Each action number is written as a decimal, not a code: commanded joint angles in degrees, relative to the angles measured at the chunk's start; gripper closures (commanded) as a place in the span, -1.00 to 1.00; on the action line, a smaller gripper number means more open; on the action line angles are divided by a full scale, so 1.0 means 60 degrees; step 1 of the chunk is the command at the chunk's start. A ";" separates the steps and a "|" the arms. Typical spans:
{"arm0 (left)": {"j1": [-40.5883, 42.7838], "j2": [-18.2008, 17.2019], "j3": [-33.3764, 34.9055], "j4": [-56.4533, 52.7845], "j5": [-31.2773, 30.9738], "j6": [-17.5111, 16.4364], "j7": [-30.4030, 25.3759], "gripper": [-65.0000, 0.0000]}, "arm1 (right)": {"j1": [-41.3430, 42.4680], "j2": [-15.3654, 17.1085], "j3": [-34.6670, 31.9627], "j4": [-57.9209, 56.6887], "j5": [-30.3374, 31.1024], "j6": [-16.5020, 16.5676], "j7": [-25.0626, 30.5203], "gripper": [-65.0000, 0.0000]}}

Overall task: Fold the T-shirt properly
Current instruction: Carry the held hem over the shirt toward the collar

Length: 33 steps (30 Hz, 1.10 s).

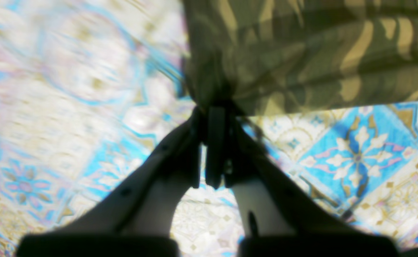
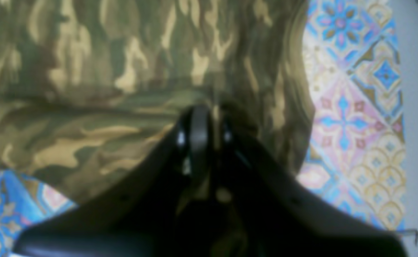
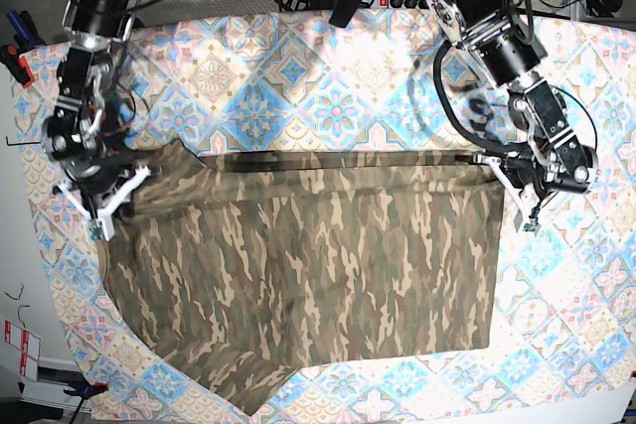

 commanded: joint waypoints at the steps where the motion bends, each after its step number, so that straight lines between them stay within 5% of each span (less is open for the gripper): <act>1: -0.0462 -0.0140 0.0014 -0.0242 0.0199 0.0053 -0.0144 1.00 | 0.0395 0.0182 -0.0026 0.0085 -0.0187 -0.0088 0.0315 0.87; 14: -0.2249 -0.0081 0.0029 -0.2162 0.2046 0.0053 -0.1125 1.00 | 0.3003 0.0153 -0.0348 -0.3036 -0.0963 0.0102 0.0505 0.87; 21: -0.2571 -0.0081 0.0000 -0.3656 0.2002 0.0053 -0.2312 1.00 | 0.4000 0.0416 -0.1359 -0.5278 -0.0978 0.0102 0.1736 0.87; 33: -0.3348 -0.0506 -0.0791 -0.4814 0.2075 0.0053 -0.3059 1.00 | 0.5377 0.0416 -0.1388 -0.8340 -0.0978 0.0102 0.3919 0.87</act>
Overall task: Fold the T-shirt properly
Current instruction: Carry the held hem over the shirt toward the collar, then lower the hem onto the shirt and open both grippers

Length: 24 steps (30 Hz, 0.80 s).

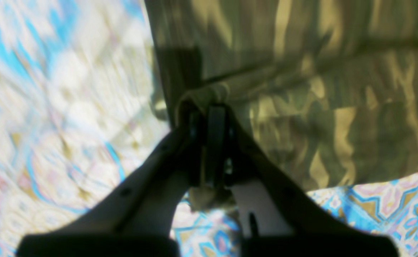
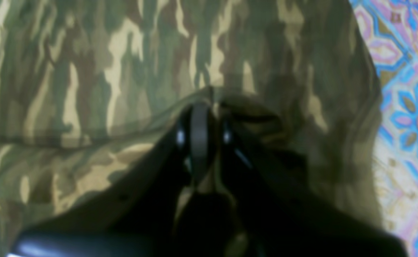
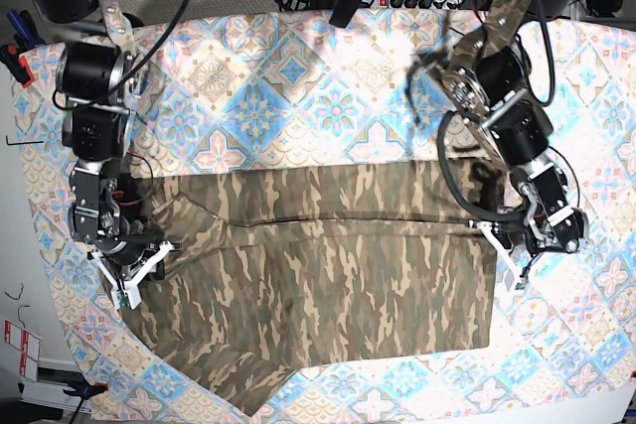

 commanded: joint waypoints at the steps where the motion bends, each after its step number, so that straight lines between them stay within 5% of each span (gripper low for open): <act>1: -0.0362 -0.0091 0.0010 -0.0281 -0.0034 0.0020 -0.0299 1.00 | 0.0457 0.0107 0.0018 -0.0116 0.0060 -0.0047 0.0331 0.87; 7: -0.0728 -0.0370 -0.0019 -0.2493 -0.0137 0.0020 -0.1823 1.00 | 0.1380 0.0107 0.0003 -0.1933 0.0060 -0.0047 0.1284 0.87; 13: -0.0743 -0.0560 -0.0049 -0.2728 -0.0137 0.0020 -0.2248 1.00 | 0.1673 0.0107 -0.0744 -0.2783 0.0060 -0.0150 0.2236 0.87; 16: -0.0757 -0.0575 -0.0049 -0.2728 -0.0137 0.0020 -0.2380 1.00 | 0.1761 0.0107 -0.0993 -0.2797 0.0060 -0.0707 0.2573 0.82; 21: -0.0728 -0.0531 -0.0049 -0.2728 -0.0137 0.0020 -0.3113 0.96 | 0.1775 0.0107 -0.1037 -0.2783 0.0060 -0.1234 0.4229 0.26; 24: -0.0684 -0.0516 -0.0049 -0.2728 -0.0137 0.0020 -0.3391 0.54 | 0.1761 0.0107 -0.1404 -0.2739 -0.0291 -0.1234 0.4654 -0.09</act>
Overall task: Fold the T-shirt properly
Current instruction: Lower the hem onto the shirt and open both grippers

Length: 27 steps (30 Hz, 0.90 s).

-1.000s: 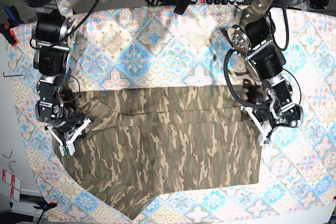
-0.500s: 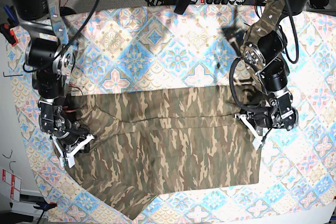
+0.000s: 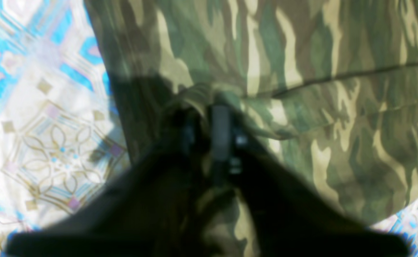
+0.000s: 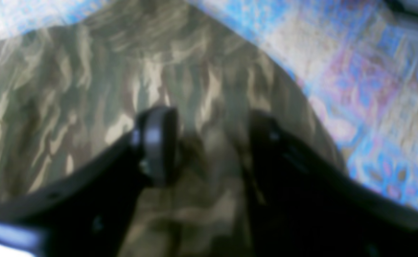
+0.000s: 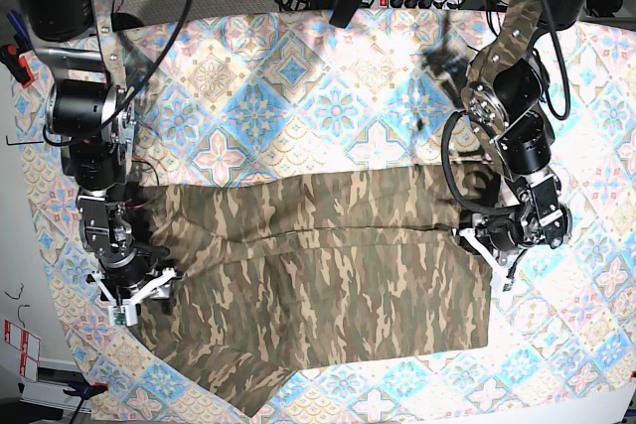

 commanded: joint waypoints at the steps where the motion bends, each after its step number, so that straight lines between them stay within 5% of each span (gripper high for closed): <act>1: -0.0254 -0.0046 0.0013 0.0139 -0.0129 -0.0028 -0.0189 0.36 | 0.0347 0.0078 -0.0221 0.0201 -0.0231 0.0015 0.0239 -0.13; 5: -0.0122 -0.0046 0.0043 0.0154 -0.0115 -0.0028 -0.0218 -0.31 | 0.0333 0.0063 -0.0470 0.0201 -0.0964 0.0015 0.0283 -0.13; 8: -0.0122 -0.0032 0.0028 0.0169 -0.0129 -0.0028 -0.0218 -0.59 | 0.0318 0.0063 -0.0470 0.0245 -0.0964 0.0015 0.0283 -0.13; 16: -0.0093 -0.0500 0.0028 0.0198 -0.2034 -0.0028 -0.0160 -0.60 | -0.0503 0.0444 0.0028 0.2457 -0.0964 0.0015 0.0004 -0.14; 21: 0.0522 -0.0618 0.0116 0.1033 -0.2620 -0.0028 -0.0145 -0.62 | -0.1382 0.0459 0.1889 0.4289 -0.0978 0.0030 -0.1651 -0.15; 27: 0.1768 -0.0281 0.0130 0.3539 -0.2620 -0.0028 0.0294 -0.62 | -0.2232 0.0561 0.3032 0.5681 -0.0993 0.0030 -0.3468 -0.41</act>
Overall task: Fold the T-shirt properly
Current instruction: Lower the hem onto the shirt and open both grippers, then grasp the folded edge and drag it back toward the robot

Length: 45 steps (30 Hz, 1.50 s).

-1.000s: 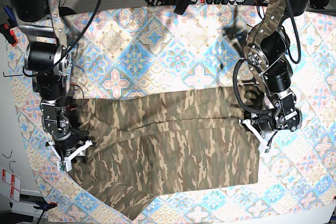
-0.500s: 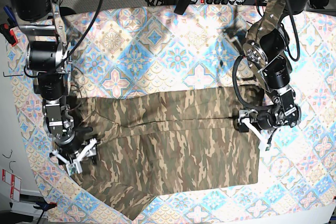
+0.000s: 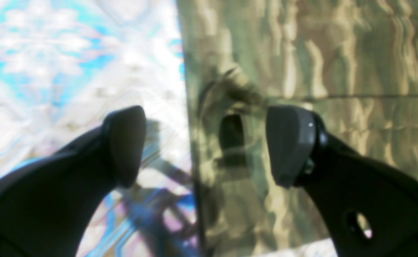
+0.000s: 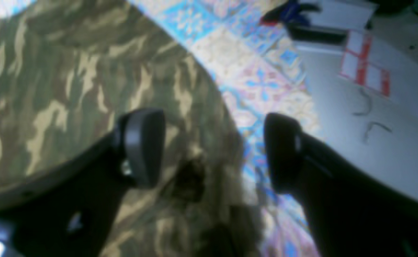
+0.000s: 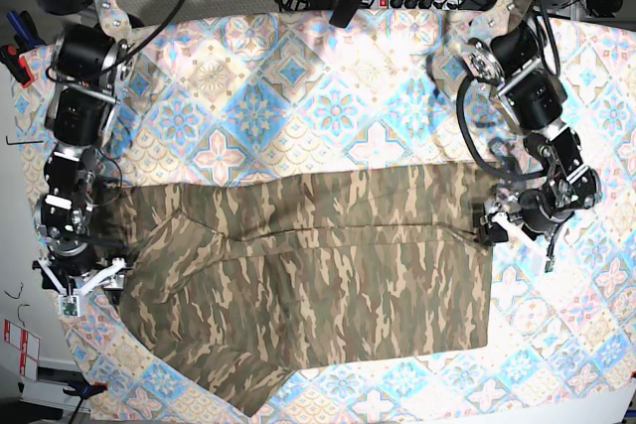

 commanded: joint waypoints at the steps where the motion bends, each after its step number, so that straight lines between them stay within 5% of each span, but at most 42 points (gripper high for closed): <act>1: -0.0038 -0.0109 0.0109 0.0462 -0.0096 -0.0042 0.0011 -0.62 | 0.0078 0.0306 0.0206 0.0232 0.0063 -0.0079 -0.0115 -0.45; 6: 0.0607 -0.0109 0.0768 0.0828 -0.0154 -0.0042 0.0158 -0.62 | -0.0318 0.0365 0.0748 0.0173 0.0063 -0.0079 -0.0950 -0.52; 17: 0.0695 -0.0109 0.0768 0.0828 -0.0111 -0.0042 0.0187 -0.61 | -0.1256 0.0321 0.1026 -0.0266 0.0063 -0.0064 -0.0979 -0.53; 25: 0.0651 -0.0109 0.0783 0.0828 -0.0111 -0.0042 0.0187 -0.61 | -0.0831 0.0350 0.0953 -0.3050 0.0063 -0.0064 0.0369 -0.53; 29: 0.0622 -0.0109 0.0783 0.0828 -0.0096 -0.0042 0.0158 -0.62 | -0.0640 0.0350 0.1012 -0.3841 0.0063 0.0610 0.0706 -0.52; 45: 0.0885 0.0345 0.0798 -0.0329 -0.0169 -0.0042 0.0202 -0.61 | -0.0640 0.0350 0.0924 -0.3915 0.0049 0.0756 0.0559 -0.52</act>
